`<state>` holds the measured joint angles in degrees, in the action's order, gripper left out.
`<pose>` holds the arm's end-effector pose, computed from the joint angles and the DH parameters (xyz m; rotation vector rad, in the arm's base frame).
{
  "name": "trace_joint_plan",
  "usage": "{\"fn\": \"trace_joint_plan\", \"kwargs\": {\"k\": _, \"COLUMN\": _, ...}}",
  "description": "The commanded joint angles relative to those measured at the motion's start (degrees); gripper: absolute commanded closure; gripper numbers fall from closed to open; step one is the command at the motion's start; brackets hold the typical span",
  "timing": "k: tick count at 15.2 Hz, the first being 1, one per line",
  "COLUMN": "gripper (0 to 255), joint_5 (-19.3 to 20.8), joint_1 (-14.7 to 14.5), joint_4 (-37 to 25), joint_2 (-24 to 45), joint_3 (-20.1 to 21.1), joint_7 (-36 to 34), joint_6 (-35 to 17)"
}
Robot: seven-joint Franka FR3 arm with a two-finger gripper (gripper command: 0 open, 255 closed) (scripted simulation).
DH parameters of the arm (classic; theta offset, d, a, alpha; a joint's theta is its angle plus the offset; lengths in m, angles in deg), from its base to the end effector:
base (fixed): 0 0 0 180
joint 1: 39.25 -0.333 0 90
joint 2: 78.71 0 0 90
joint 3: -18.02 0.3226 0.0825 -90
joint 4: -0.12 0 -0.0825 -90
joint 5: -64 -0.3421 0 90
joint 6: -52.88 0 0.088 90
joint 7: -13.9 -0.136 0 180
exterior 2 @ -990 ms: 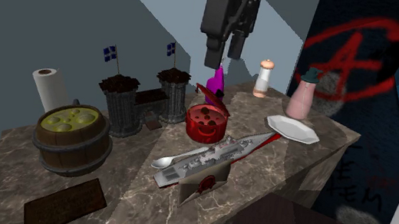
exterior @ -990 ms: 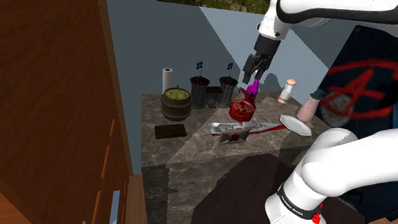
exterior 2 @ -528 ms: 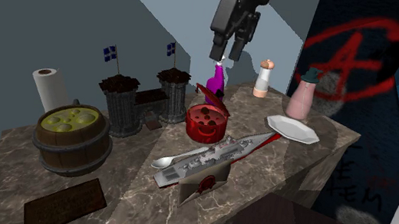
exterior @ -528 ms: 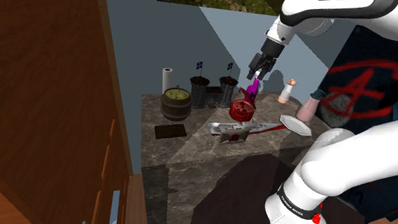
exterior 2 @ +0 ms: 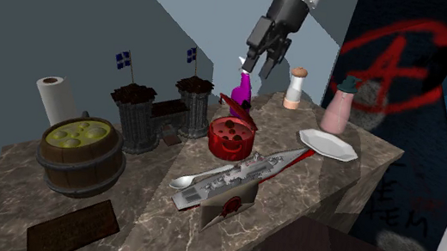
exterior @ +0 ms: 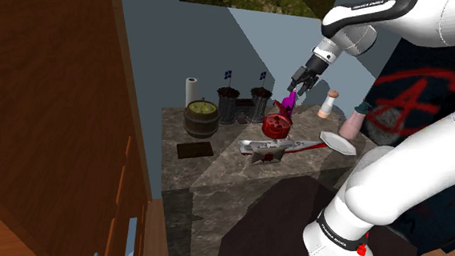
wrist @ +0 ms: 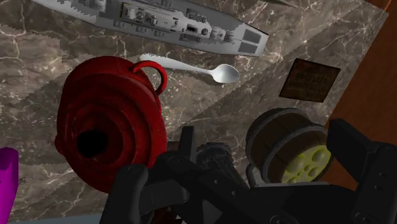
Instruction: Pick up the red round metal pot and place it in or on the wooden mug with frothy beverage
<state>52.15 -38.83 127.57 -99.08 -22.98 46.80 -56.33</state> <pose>0.3177 -0.2799 0.4785 -2.7418 0.2545 -0.2903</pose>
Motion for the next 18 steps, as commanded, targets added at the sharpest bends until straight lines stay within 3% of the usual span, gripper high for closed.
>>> {"fn": "trace_joint_plan", "kwargs": {"k": 1, "gripper": 0, "joint_5": -4.4, "joint_1": -1.1, "joint_4": -2.1, "joint_2": 4.4, "joint_3": -4.5, "joint_7": 4.6, "joint_6": -0.1}}
{"fn": "trace_joint_plan", "kwargs": {"k": 5, "gripper": 0, "joint_5": -17.5, "joint_1": -2.8, "joint_4": -8.1, "joint_2": 17.4, "joint_3": -13.7, "joint_7": 16.1, "joint_6": 3.1}}
{"fn": "trace_joint_plan", "kwargs": {"k": 7, "gripper": 0, "joint_5": -25.7, "joint_1": -1.1, "joint_4": -11.8, "joint_2": 25.9, "joint_3": -16.4, "joint_7": 22.3, "joint_6": 7.1}}
{"fn": "trace_joint_plan", "kwargs": {"k": 10, "gripper": 0, "joint_5": -36.3, "joint_1": 6.2, "joint_4": -17.8, "joint_2": 37.8, "joint_3": -15.3, "joint_7": 29.0, "joint_6": 13.7}}
{"fn": "trace_joint_plan", "kwargs": {"k": 14, "gripper": 0, "joint_5": -45.9, "joint_1": 17.3, "joint_4": -26.0, "joint_2": 49.8, "joint_3": -10.4, "joint_7": 33.0, "joint_6": 20.6}}
{"fn": "trace_joint_plan", "kwargs": {"k": 18, "gripper": 0, "joint_5": -46.8, "joint_1": 16.6, "joint_4": -24.7, "joint_2": 50.2, "joint_3": -9.6, "joint_7": 33.4, "joint_6": 19.0}}
